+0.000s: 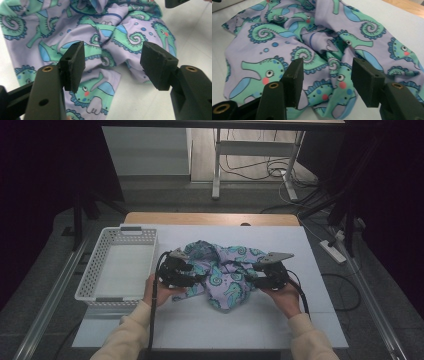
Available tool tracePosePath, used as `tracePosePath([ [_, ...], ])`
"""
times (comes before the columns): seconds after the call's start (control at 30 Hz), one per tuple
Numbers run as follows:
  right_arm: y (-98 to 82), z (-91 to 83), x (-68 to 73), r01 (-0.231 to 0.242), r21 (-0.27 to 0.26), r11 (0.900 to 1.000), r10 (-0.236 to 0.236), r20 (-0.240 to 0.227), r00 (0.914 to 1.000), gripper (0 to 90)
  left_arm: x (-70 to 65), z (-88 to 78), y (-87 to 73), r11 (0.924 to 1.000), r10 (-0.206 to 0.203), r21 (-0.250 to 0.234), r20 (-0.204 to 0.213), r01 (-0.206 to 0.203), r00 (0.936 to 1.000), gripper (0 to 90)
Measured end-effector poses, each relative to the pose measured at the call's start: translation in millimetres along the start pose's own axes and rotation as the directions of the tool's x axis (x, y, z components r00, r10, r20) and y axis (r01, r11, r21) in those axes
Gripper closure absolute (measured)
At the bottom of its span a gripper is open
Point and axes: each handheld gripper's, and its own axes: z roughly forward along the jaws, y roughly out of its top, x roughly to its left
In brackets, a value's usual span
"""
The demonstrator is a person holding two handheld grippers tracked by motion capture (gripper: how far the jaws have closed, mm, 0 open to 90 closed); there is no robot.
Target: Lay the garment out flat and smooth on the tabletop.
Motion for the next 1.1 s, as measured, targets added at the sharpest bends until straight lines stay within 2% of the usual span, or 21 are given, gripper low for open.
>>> tracePosePath([
  [0.17, -0.4, -1.1, 4.4, -0.008, -0.007, 1.000, 0.008, -0.016, 0.9998, 43.6, 0.1, 1.0, -1.5, 1.0000, -0.001, 0.002, 0.001, 0.001, 1.0000, 36.9],
  [0.67, -1.6, -1.2, 12.5, 0.005, -0.003, 1.000, -0.005, -0.021, 0.9998, 40.3, -2.1, 1.5, -4.1, 1.0000, 0.004, 0.005, 0.010, -0.004, 0.9999, 36.8],
  [0.83, -0.5, -0.5, 20.4, 0.014, 0.003, 1.000, -0.014, -0.038, 0.9992, 39.0, -2.0, 2.8, -5.7, 0.9999, 0.004, 0.011, 0.009, -0.004, 1.0000, 36.4],
  [1.1, 2.9, 9.1, 40.6, 0.049, 0.030, 0.998, -0.047, -0.074, 0.9962, 35.5, -3.2, 4.3, -7.0, 0.9998, 0.008, 0.016, 0.009, -0.009, 0.9999, 36.2],
])
